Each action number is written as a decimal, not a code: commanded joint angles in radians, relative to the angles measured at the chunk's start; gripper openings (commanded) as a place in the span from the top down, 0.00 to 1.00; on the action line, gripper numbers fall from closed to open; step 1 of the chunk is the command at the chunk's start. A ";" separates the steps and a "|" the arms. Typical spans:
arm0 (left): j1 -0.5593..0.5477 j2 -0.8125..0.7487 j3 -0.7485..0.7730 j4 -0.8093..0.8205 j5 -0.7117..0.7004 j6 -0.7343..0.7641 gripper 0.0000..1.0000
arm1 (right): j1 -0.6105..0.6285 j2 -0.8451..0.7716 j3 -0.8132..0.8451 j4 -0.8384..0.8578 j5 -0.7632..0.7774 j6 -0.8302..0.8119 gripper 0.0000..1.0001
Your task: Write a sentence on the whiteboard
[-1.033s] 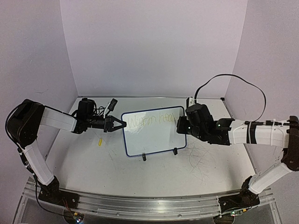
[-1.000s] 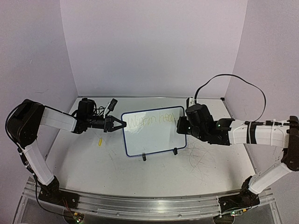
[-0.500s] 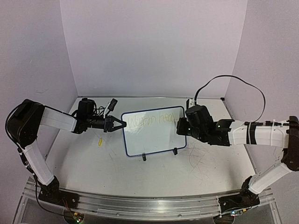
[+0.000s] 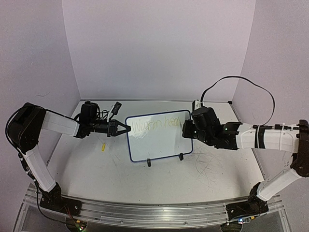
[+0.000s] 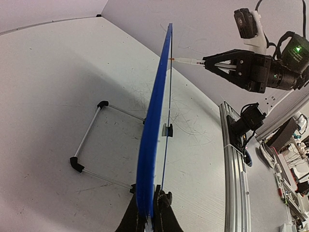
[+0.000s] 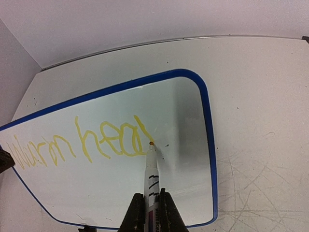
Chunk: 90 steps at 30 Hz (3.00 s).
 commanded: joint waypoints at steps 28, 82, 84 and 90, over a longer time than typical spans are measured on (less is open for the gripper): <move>-0.002 0.014 0.020 -0.055 -0.125 0.071 1.00 | -0.021 -0.079 -0.005 0.123 0.020 -0.094 1.00; -0.004 0.008 0.015 -0.057 -0.126 0.073 1.00 | -0.028 -0.052 -0.085 0.035 -0.014 0.007 1.00; -0.005 0.009 0.016 -0.058 -0.126 0.073 1.00 | -0.026 -0.056 -0.091 0.033 -0.011 0.013 1.00; -0.005 0.011 0.017 -0.058 -0.126 0.073 1.00 | -0.025 -0.081 -0.092 0.001 0.042 0.022 1.00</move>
